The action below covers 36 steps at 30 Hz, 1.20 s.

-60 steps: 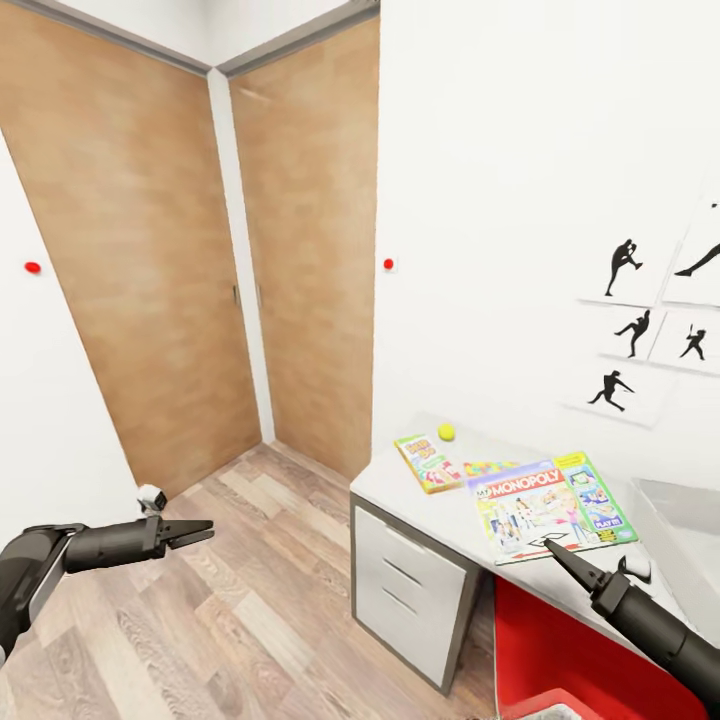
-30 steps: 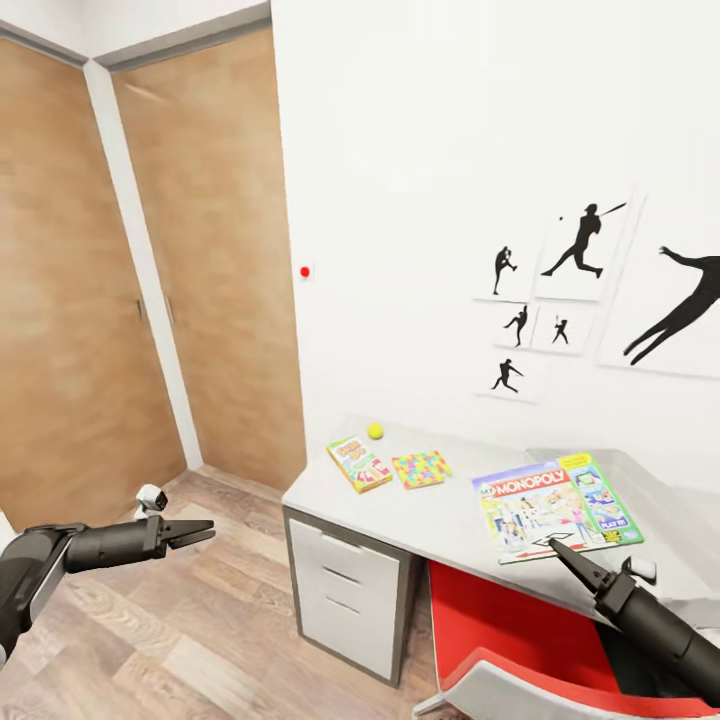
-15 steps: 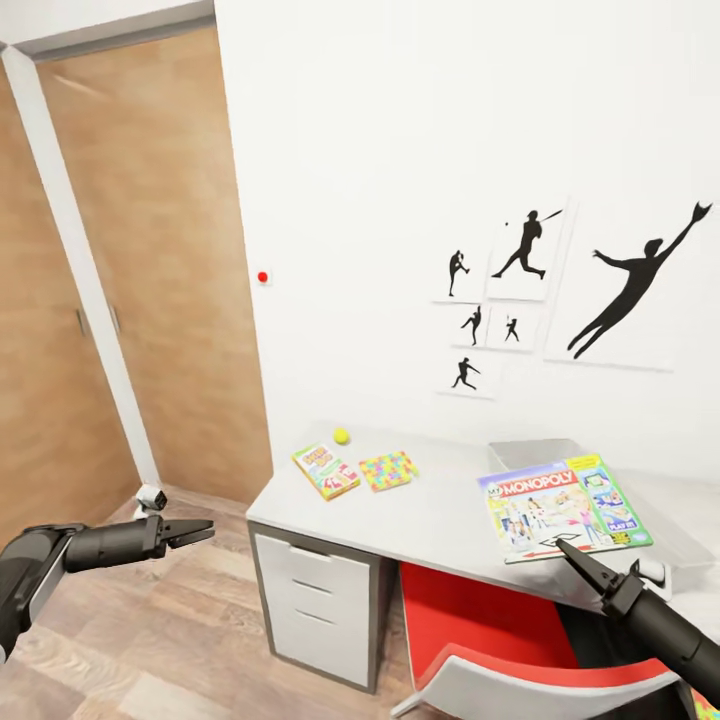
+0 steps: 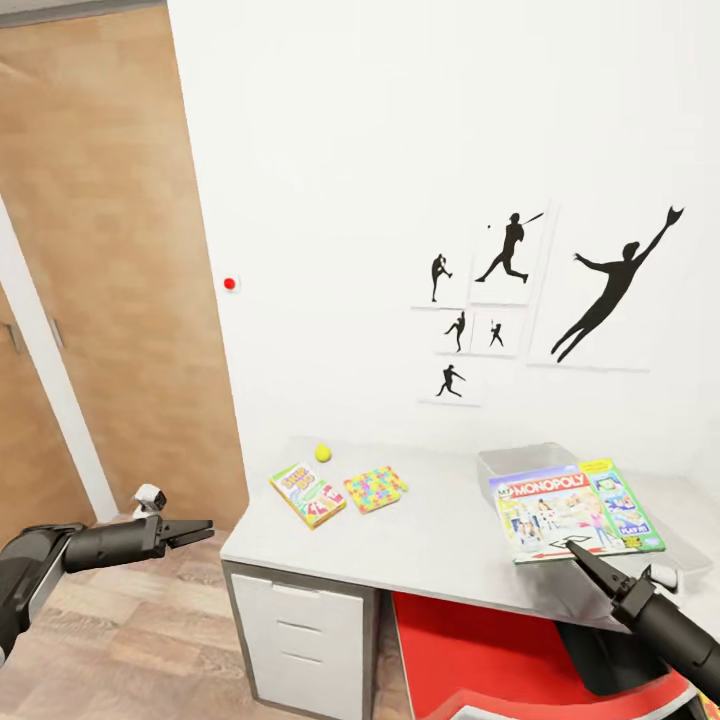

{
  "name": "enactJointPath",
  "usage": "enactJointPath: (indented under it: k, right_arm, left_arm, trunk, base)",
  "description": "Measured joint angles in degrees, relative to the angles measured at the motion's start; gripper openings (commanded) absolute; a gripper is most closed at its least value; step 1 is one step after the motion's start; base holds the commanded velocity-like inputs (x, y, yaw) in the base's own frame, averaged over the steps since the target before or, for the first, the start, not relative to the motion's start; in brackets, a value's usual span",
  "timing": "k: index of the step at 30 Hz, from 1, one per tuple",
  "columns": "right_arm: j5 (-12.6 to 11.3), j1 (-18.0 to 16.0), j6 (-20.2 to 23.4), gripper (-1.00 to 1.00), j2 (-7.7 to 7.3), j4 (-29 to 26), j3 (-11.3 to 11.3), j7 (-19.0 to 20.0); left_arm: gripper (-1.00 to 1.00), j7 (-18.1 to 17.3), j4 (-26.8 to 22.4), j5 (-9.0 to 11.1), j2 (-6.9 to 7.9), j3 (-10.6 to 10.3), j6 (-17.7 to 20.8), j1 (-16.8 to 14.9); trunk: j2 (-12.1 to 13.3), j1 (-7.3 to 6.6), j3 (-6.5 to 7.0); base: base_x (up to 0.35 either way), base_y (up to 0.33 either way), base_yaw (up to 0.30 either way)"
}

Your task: Put all the toys in the child's room - the three board games (two on the bed and one on the table), the two jigsaw puzzles on the table, and the tennis ball on the table - inside the toy box on the table in the child's room.

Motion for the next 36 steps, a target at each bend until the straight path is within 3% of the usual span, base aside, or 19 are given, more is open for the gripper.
enactJointPath:
  k: [15,36]
  right_arm:
    - [-0.1,0.0,-0.1,-1.0,0.09,0.8,-0.2,-0.1]
    - [-0.1,0.0,0.0,-1.0,0.03,0.8,-0.3,-0.1]
  left_arm:
    - [1.0,0.0,0.0,0.0,0.0,0.0,0.0,0.0]
    - [1.0,0.0,0.0,0.0,-0.01,0.0,-0.1,0.0]
  trunk:
    - [0.0,0.02,0.02]
    - [0.0,0.01,-0.03]
  base:
    - [0.082,-0.034,-0.019]
    - [0.14,0.073,-0.261]
